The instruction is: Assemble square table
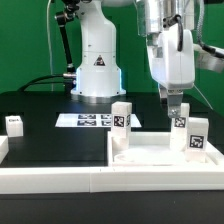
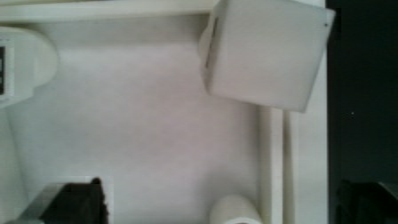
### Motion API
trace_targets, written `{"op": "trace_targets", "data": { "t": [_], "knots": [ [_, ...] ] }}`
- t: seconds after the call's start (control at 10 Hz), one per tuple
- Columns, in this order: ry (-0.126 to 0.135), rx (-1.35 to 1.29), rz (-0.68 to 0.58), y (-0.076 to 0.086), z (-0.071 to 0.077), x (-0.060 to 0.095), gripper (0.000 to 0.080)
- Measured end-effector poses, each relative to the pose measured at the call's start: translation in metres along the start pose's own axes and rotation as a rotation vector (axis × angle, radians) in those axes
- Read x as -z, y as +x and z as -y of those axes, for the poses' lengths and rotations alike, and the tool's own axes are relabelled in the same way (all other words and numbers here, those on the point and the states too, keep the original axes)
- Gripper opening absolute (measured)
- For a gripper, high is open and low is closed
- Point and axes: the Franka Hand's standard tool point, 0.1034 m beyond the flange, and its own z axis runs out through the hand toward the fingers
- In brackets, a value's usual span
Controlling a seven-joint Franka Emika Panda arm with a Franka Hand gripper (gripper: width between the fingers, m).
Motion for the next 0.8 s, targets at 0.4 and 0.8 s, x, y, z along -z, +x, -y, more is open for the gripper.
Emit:
{"op": "trace_targets", "data": {
  "t": [0.4, 0.8],
  "knots": [
    [0.006, 0.31, -0.006, 0.041, -0.003, 0.001, 0.0649],
    [0.001, 0.392, -0.012, 0.045, -0.004, -0.001, 0.0649]
  ]
}}
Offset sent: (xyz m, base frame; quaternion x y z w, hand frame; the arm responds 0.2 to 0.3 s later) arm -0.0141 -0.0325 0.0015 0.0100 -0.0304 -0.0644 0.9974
